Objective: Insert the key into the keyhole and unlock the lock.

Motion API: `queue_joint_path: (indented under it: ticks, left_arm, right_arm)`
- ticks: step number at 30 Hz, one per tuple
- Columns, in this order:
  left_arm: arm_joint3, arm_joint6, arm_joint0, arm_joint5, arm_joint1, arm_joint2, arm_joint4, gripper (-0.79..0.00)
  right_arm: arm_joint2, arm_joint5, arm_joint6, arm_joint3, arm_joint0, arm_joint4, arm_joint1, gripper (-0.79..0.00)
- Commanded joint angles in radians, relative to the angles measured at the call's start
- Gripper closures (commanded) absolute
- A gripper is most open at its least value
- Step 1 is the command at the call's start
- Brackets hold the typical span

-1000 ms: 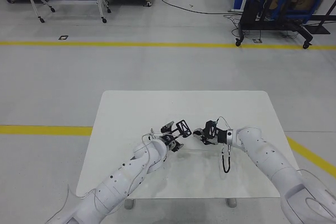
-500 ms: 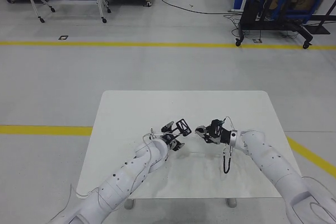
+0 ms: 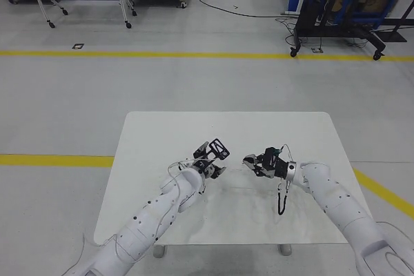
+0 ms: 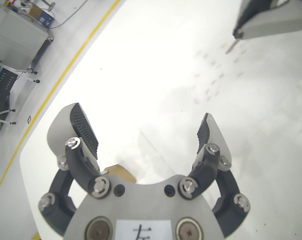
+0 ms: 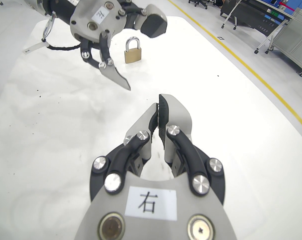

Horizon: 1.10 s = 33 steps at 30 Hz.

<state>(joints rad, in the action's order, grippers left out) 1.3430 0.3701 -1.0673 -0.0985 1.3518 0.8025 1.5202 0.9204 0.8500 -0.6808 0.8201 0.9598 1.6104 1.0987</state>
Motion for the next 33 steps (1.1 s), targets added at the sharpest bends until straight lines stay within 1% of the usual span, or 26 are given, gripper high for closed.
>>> queue_joint_path:
  ticks: [1, 4, 5, 7, 8, 9, 15, 17, 19, 21, 22, 23, 25, 26, 29, 31, 33]
  left_arm:
    - [0.031, -0.096, -0.046, -0.056, -0.021, 0.087, -0.064, -0.785]
    - [0.059, -0.2, -0.094, -0.185, -0.05, 0.211, -0.184, -0.785]
    - [0.065, -0.218, -0.106, -0.231, -0.057, 0.246, -0.224, -0.785]
    - [0.081, -0.237, -0.118, -0.361, -0.07, 0.297, -0.306, -0.785]
    - [0.085, -0.241, -0.12, -0.375, -0.072, 0.306, -0.315, -0.785]
    - [0.085, -0.241, -0.12, -0.375, -0.072, 0.306, -0.315, -0.785]
    - [0.085, -0.241, -0.12, -0.375, -0.072, 0.306, -0.315, -0.785]
    - [0.063, -0.261, -0.13, -0.404, -0.068, 0.293, -0.366, -0.785]
    - [-0.008, -0.289, -0.111, -0.526, -0.062, 0.289, -0.524, -0.785]
    - [-0.103, -0.284, -0.073, -0.685, -0.055, 0.281, -0.727, -0.785]
    - [-0.157, -0.258, -0.047, -0.767, -0.052, 0.274, -0.828, -0.785]
    - [-0.211, -0.214, -0.018, -0.829, -0.05, 0.262, -0.912, -0.785]
    - [-0.292, -0.14, 0.035, -0.914, -0.044, 0.234, -1.058, -0.785]
    - [-0.299, -0.098, 0.052, -0.914, -0.039, 0.202, -1.153, -0.785]
    - [-0.298, 0.102, 0.093, -0.914, -0.039, 0.123, -1.461, -0.785]
    - [-0.319, 0.258, 0.115, -0.914, -0.046, 0.1, -1.683, -0.785]
    - [-0.363, 0.402, 0.143, -0.914, -0.051, 0.097, -1.826, -0.785]
  right_arm:
    - [0.014, 0.008, 0.001, 0.01, 0.009, -0.076, 0.003, 0.0]
    - [0.045, 0.059, -0.007, 0.011, 0.014, -0.203, 0.007, 0.0]
    - [0.055, 0.088, -0.011, 0.011, 0.016, -0.252, 0.008, 0.0]
    - [0.077, 0.132, -0.016, 0.009, 0.022, -0.353, 0.01, 0.0]
    - [0.085, 0.153, -0.01, 0.01, 0.025, -0.396, 0.011, 0.0]
    - [0.087, 0.157, -0.006, 0.01, 0.025, -0.406, 0.011, 0.0]
    - [0.087, 0.157, -0.006, 0.01, 0.025, -0.406, 0.011, 0.0]
    - [0.087, 0.157, -0.006, 0.01, 0.025, -0.406, 0.011, 0.0]
    - [0.087, 0.157, -0.006, 0.01, 0.025, -0.406, 0.011, 0.0]
    - [0.093, 0.162, -0.015, 0.031, 0.042, -0.456, 0.015, 0.0]
    - [0.091, 0.162, -0.009, 0.042, 0.05, -0.483, 0.017, 0.0]
    - [0.083, 0.162, -0.004, 0.055, 0.057, -0.521, 0.02, 0.0]
    - [0.065, 0.162, 0.035, 0.065, 0.056, -0.583, 0.024, 0.0]
    - [0.055, 0.162, 0.06, 0.066, 0.051, -0.611, 0.027, 0.0]
    - [0.007, 0.162, 0.118, 0.086, 0.045, -0.731, 0.044, 0.0]
    - [-0.026, 0.162, 0.159, 0.092, 0.039, -0.821, 0.055, 0.0]
    - [-0.056, 0.162, 0.207, 0.094, 0.027, -0.895, 0.062, 0.0]
